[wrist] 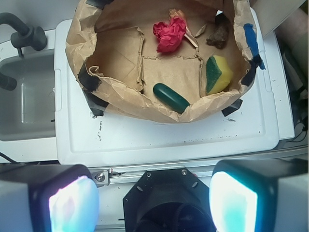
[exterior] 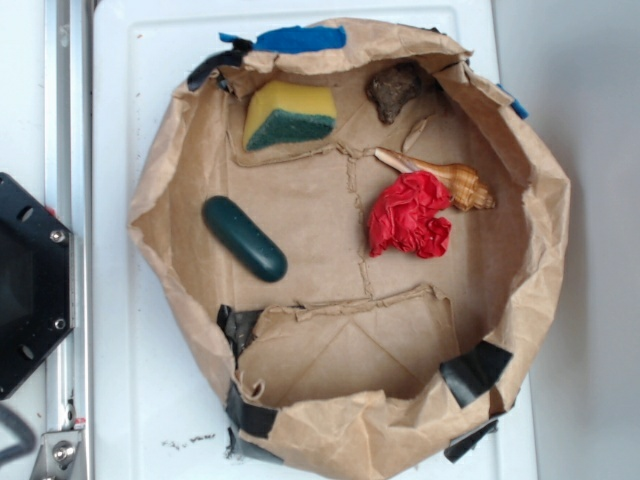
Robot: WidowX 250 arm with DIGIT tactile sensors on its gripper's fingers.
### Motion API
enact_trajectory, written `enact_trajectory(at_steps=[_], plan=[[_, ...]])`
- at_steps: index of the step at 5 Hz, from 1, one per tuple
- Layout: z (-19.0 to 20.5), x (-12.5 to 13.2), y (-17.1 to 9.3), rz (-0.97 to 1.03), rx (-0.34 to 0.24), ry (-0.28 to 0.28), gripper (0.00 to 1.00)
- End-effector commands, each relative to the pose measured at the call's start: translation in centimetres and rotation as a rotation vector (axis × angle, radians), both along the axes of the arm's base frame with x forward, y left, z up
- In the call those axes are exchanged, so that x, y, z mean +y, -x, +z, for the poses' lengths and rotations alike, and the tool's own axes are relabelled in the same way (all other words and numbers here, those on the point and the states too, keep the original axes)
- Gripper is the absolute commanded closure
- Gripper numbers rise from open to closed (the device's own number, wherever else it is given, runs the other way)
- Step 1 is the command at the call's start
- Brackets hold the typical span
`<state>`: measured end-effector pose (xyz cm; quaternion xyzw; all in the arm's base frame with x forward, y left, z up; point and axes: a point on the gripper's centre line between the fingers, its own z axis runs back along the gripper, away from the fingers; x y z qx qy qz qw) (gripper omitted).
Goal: Grab the plastic pickle.
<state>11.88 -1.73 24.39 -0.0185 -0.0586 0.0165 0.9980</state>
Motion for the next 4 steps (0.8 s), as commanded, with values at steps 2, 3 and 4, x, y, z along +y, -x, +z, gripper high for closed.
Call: enact_trajectory(at_steps=[2, 3, 4], plan=[[-0.3, 0.0, -4.6, 0.059, 0.004, -0.008, 0.0], [0.2, 1.1, -8.1, 0.127, -0.005, 0.005, 0.0], [-0.3, 1.8, -10.8, -0.003, -0.036, 0.006, 0.0]])
